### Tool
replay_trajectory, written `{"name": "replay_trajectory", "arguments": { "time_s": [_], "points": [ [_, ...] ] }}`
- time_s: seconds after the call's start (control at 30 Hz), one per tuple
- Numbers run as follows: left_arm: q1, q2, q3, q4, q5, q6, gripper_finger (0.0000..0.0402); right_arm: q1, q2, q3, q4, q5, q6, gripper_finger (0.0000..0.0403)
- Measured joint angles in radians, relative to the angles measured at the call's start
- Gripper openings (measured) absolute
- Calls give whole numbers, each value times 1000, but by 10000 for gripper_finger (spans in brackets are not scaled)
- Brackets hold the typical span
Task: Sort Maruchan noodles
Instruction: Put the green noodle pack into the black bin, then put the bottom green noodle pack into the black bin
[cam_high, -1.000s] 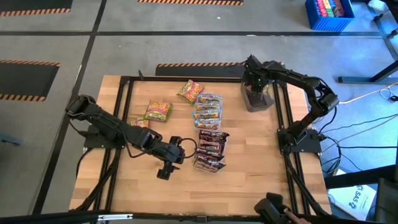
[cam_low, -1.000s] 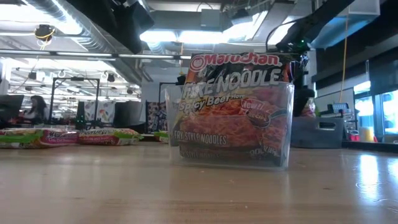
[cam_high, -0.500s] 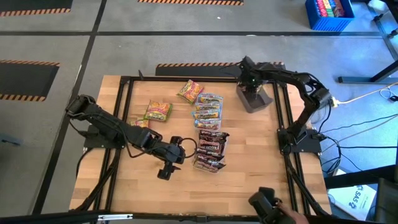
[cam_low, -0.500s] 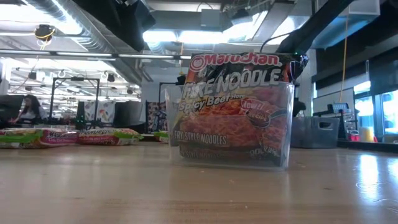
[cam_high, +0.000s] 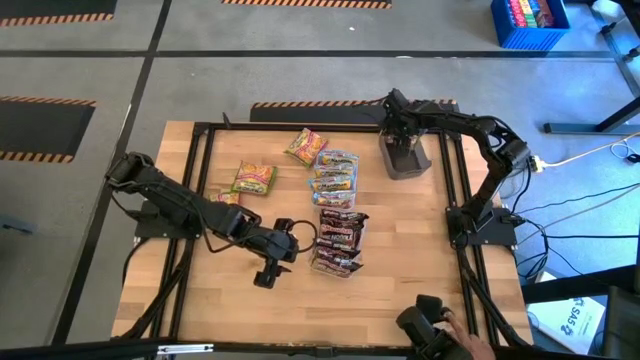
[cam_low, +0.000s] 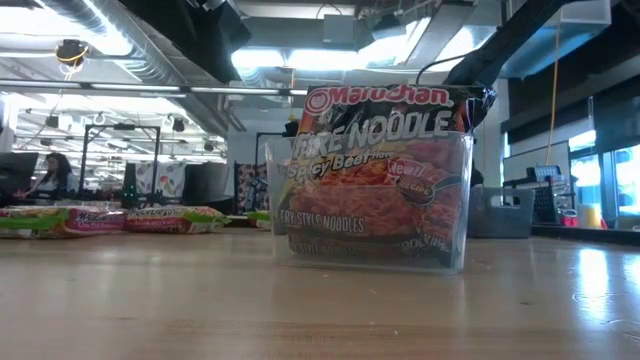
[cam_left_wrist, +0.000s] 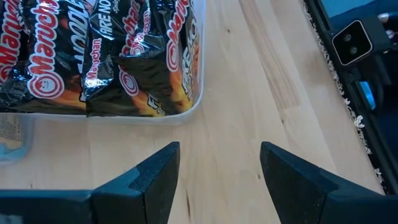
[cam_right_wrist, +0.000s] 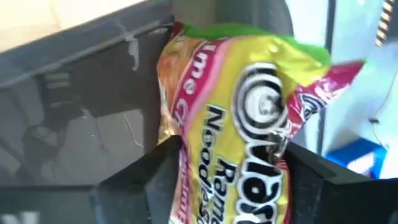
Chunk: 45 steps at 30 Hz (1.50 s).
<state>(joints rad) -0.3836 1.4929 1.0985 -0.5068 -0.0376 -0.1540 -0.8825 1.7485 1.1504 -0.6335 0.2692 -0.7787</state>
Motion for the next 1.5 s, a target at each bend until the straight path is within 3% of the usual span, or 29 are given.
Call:
{"name": "replay_trajectory", "arguments": {
  "time_s": [0.17,0.43,0.7,0.83,1.03,1.13,1.27,1.5],
  "points": [
    [-1,0,0,0,3,0,218,0,0,53,-81,-6,67,243],
    [-1,0,0,5,-1,-34,218,32,-4,191,-337,0,220,237],
    [-15,0,0,98,-3,-56,218,189,-133,232,-556,-50,479,219],
    [-13,-1,0,6,-90,-99,218,322,-251,172,-566,-52,651,211],
    [27,-65,0,-480,-389,-395,218,584,-466,-30,-371,-35,853,201],
    [95,-69,0,-738,-441,-644,218,715,-559,-166,-185,3,929,198],
    [207,-69,-55,-848,-358,-847,218,862,-628,-345,98,15,966,198],
    [411,-76,-215,-809,-183,-831,218,1030,-633,-538,426,23,1023,197]
  ]
}}
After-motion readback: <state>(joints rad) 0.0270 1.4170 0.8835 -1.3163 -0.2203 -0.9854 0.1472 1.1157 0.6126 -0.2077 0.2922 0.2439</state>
